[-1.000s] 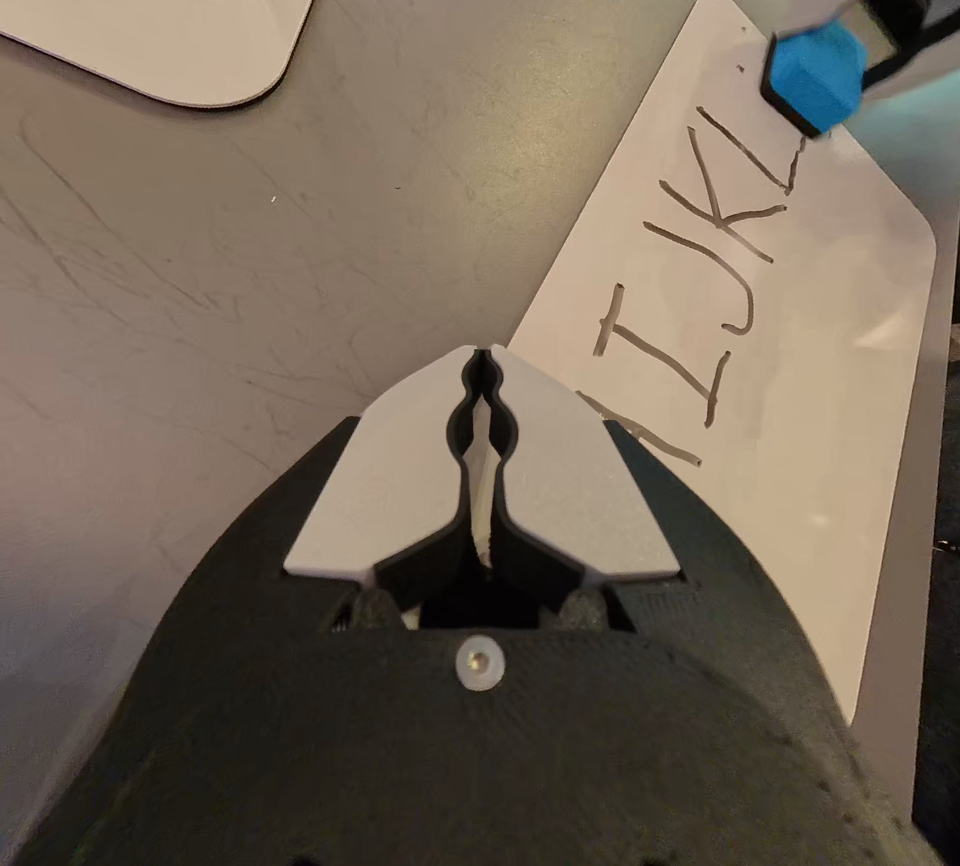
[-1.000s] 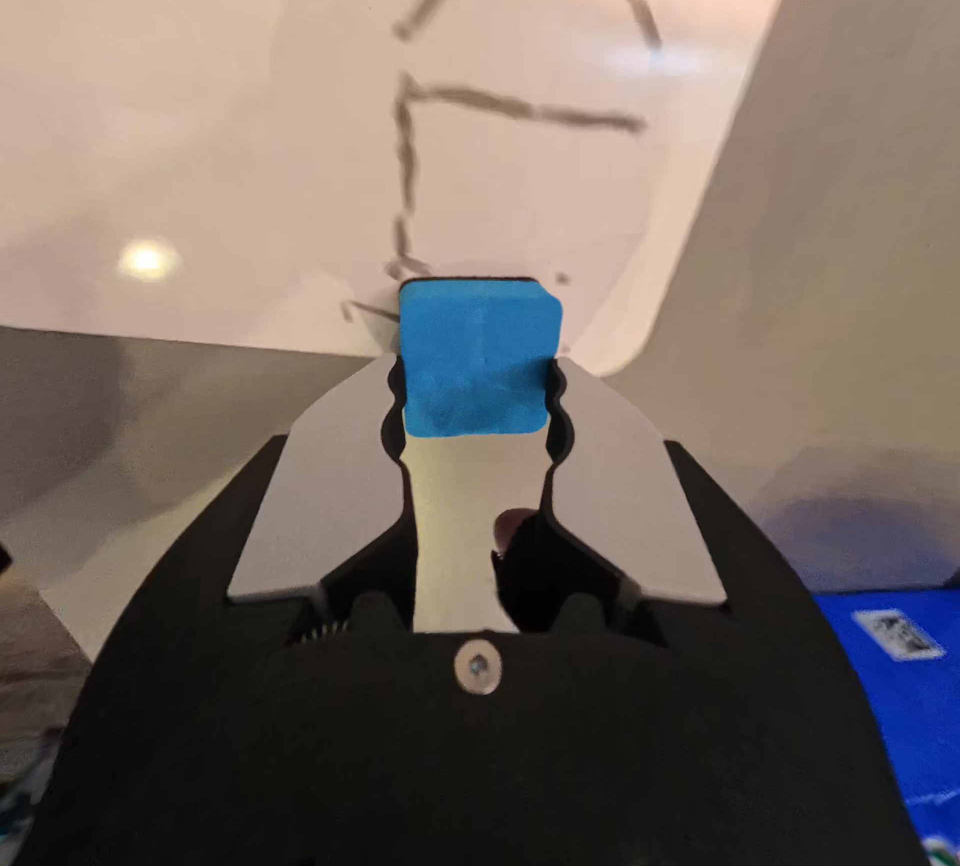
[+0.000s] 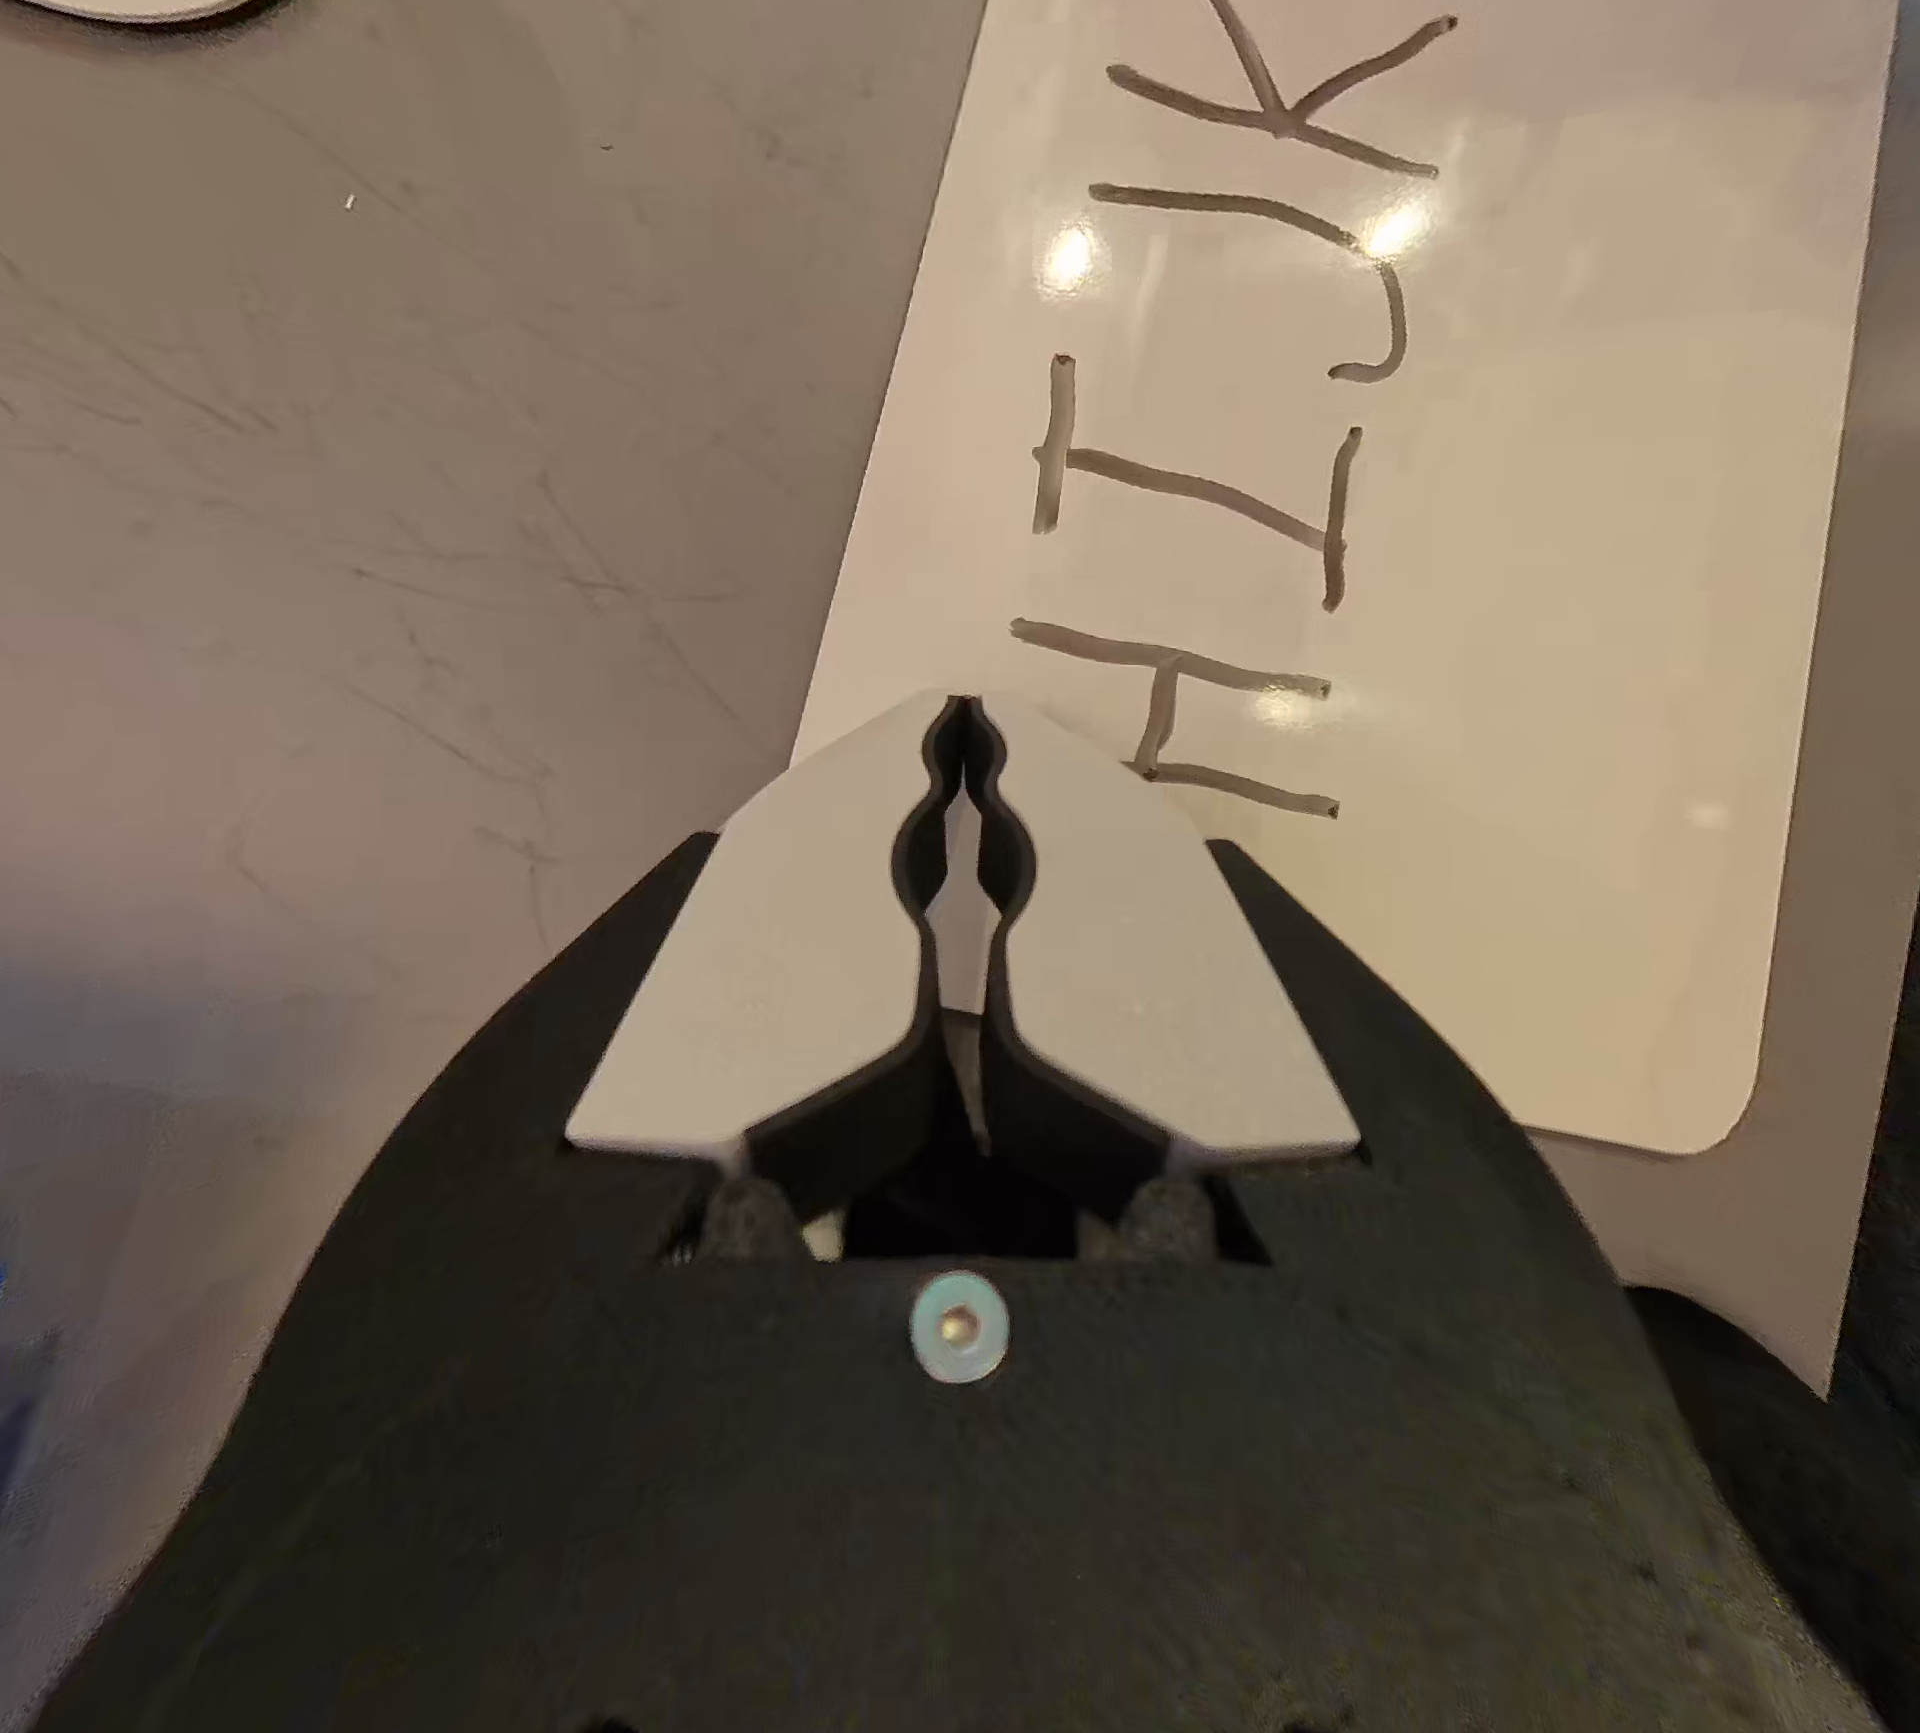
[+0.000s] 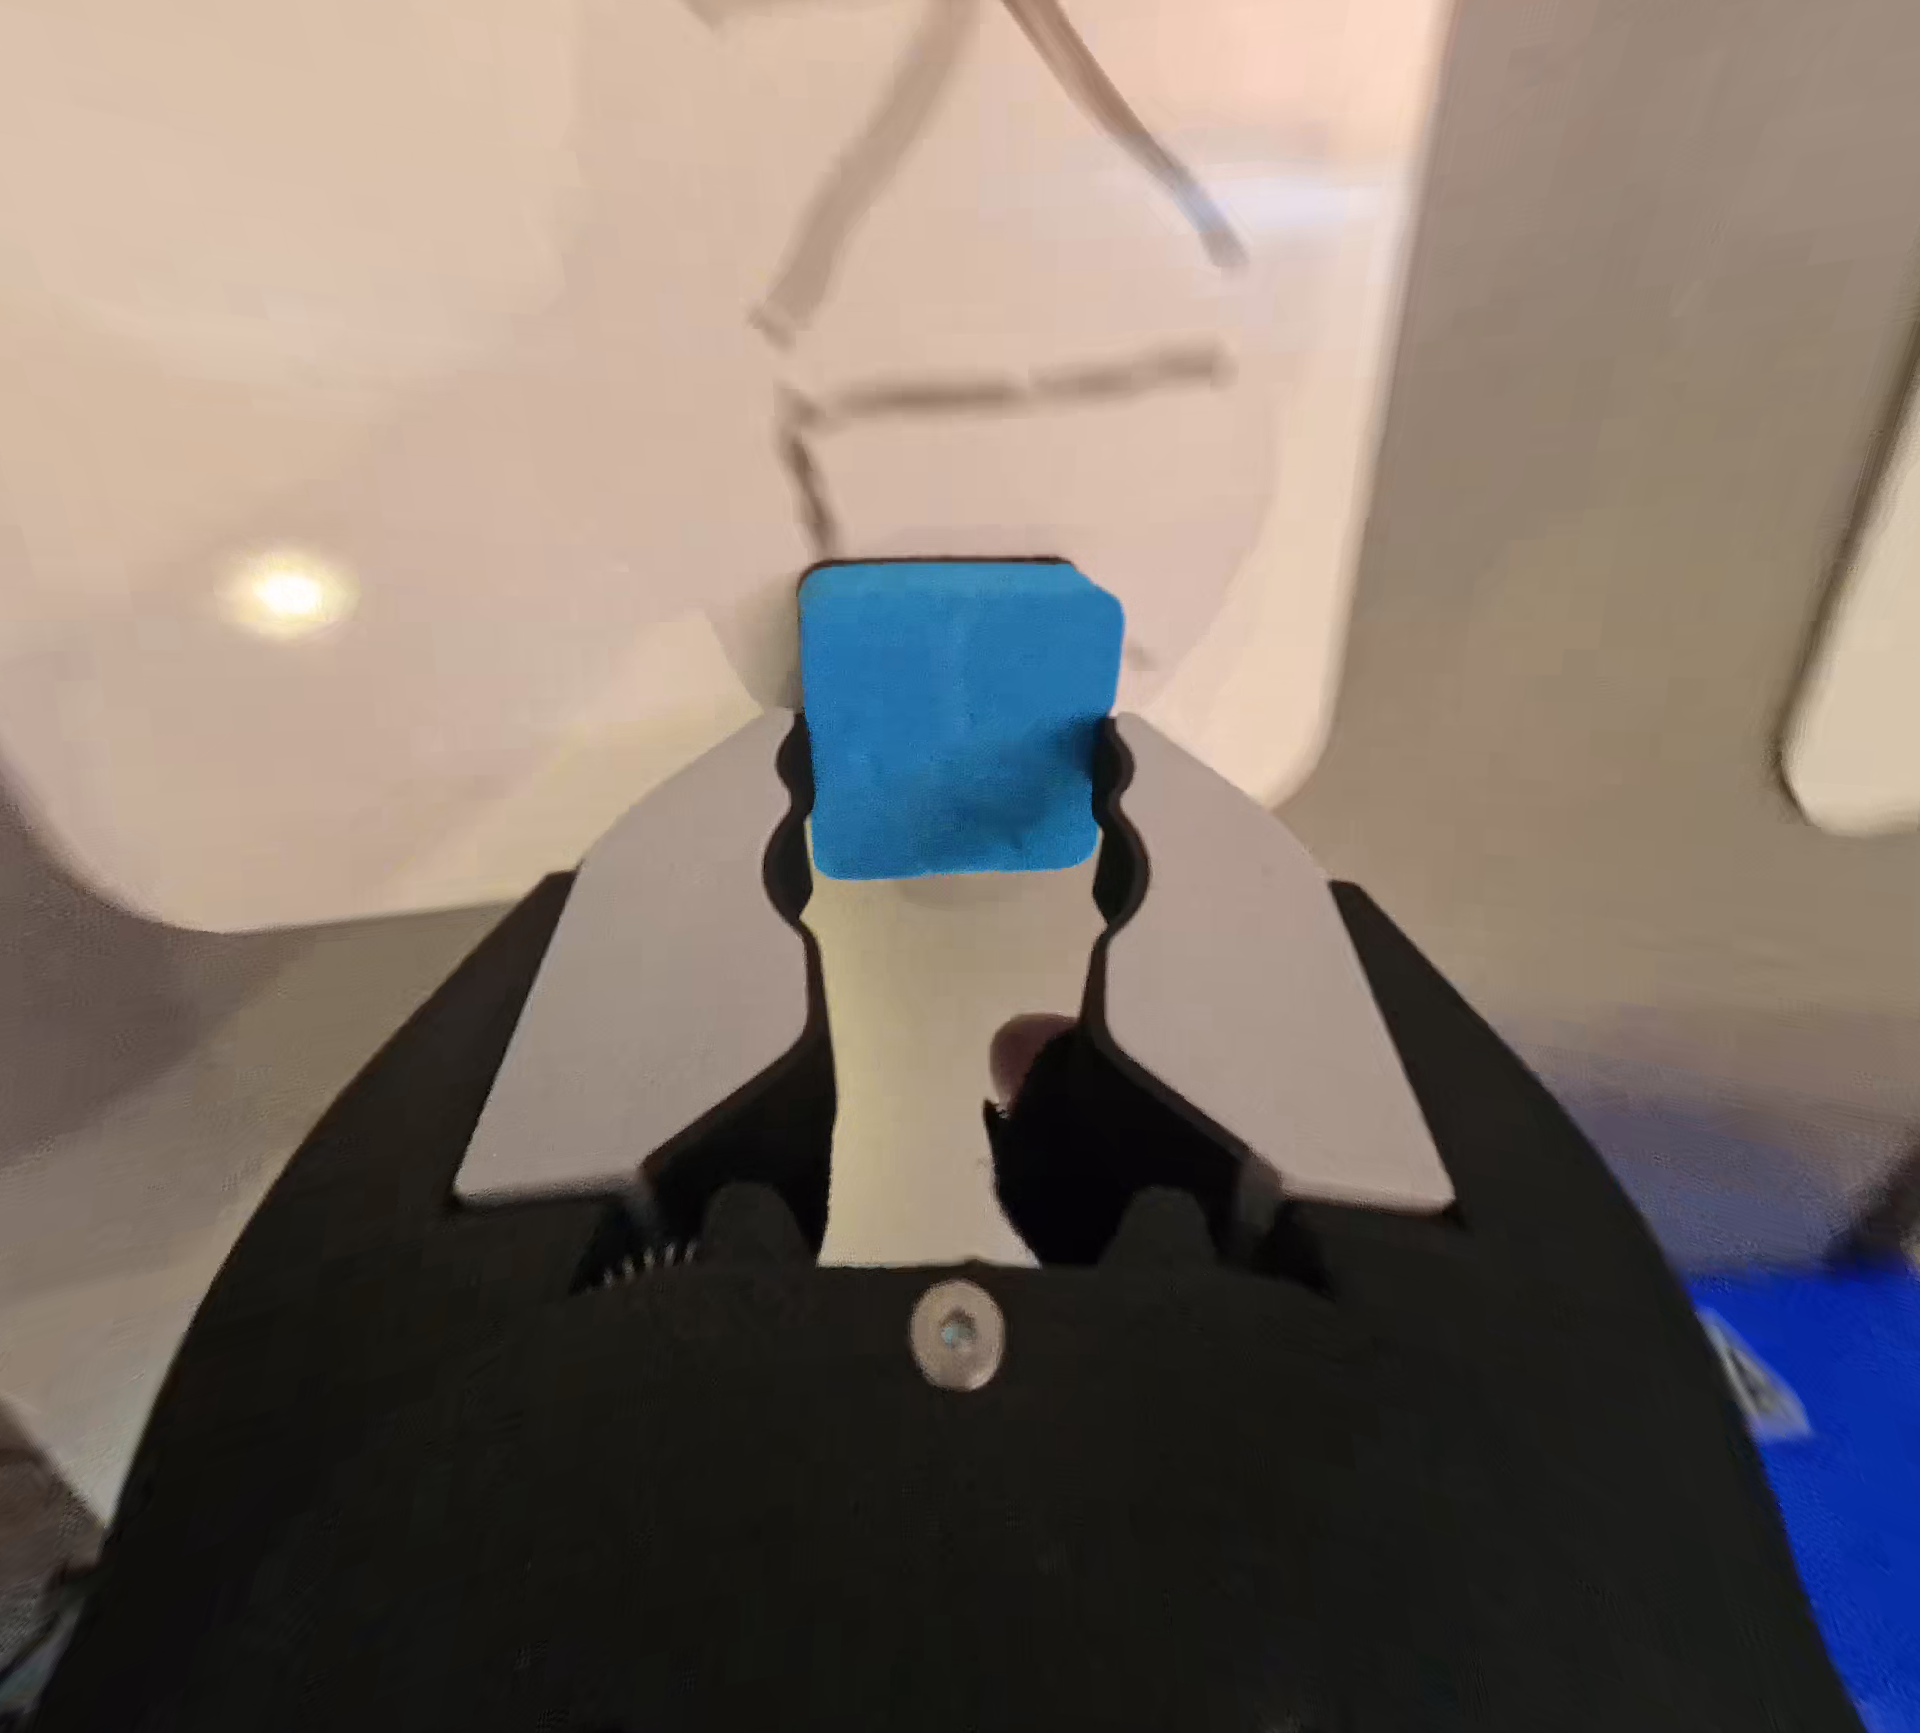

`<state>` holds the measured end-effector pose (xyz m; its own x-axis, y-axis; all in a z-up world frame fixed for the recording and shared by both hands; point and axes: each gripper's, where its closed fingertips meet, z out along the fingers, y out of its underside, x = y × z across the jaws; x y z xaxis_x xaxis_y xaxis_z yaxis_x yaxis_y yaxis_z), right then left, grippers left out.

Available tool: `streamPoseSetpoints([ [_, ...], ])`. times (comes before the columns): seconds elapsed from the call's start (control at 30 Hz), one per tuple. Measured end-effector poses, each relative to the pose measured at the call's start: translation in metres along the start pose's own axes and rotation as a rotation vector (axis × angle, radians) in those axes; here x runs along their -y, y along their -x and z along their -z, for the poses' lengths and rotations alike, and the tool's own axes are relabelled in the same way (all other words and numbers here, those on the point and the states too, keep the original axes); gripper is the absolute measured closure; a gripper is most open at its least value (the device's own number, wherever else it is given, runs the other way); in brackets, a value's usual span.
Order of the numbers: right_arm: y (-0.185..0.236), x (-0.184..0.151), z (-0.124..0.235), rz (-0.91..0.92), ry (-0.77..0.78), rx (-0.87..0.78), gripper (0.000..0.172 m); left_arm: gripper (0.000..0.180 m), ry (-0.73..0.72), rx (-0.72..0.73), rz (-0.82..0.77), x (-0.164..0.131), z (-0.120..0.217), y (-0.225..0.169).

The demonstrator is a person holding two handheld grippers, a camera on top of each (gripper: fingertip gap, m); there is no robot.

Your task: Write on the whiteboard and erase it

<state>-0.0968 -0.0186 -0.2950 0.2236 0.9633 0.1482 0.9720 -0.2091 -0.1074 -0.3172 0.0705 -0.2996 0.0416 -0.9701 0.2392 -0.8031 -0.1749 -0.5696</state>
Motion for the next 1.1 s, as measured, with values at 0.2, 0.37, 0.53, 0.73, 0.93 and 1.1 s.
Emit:
streamPoseSetpoints([
  [0.2,-0.015,-0.012,-0.001,-0.046,0.059,0.006,0.118,0.179,-0.013,-0.004,0.006,0.000,0.000,0.000],
  [0.37,-0.003,-0.006,0.000,0.058,0.077,0.057,0.118,0.179,-0.025,-0.005,0.014,0.000,0.000,-0.001],
  [0.53,-0.013,0.023,-0.005,0.088,0.056,0.028,0.118,0.179,-0.030,-0.007,0.021,0.001,-0.001,0.000],
  [0.73,-0.017,0.021,0.010,0.014,-0.011,0.022,0.116,0.180,-0.029,-0.015,0.027,0.001,-0.001,0.000],
  [0.93,-0.016,0.015,0.006,-0.006,0.002,0.028,0.115,0.179,-0.032,-0.016,0.031,0.001,-0.001,-0.001],
  [1.1,-0.016,0.034,0.003,0.004,-0.054,-0.004,0.114,0.180,-0.042,-0.027,0.040,0.001,-0.001,-0.001],
])
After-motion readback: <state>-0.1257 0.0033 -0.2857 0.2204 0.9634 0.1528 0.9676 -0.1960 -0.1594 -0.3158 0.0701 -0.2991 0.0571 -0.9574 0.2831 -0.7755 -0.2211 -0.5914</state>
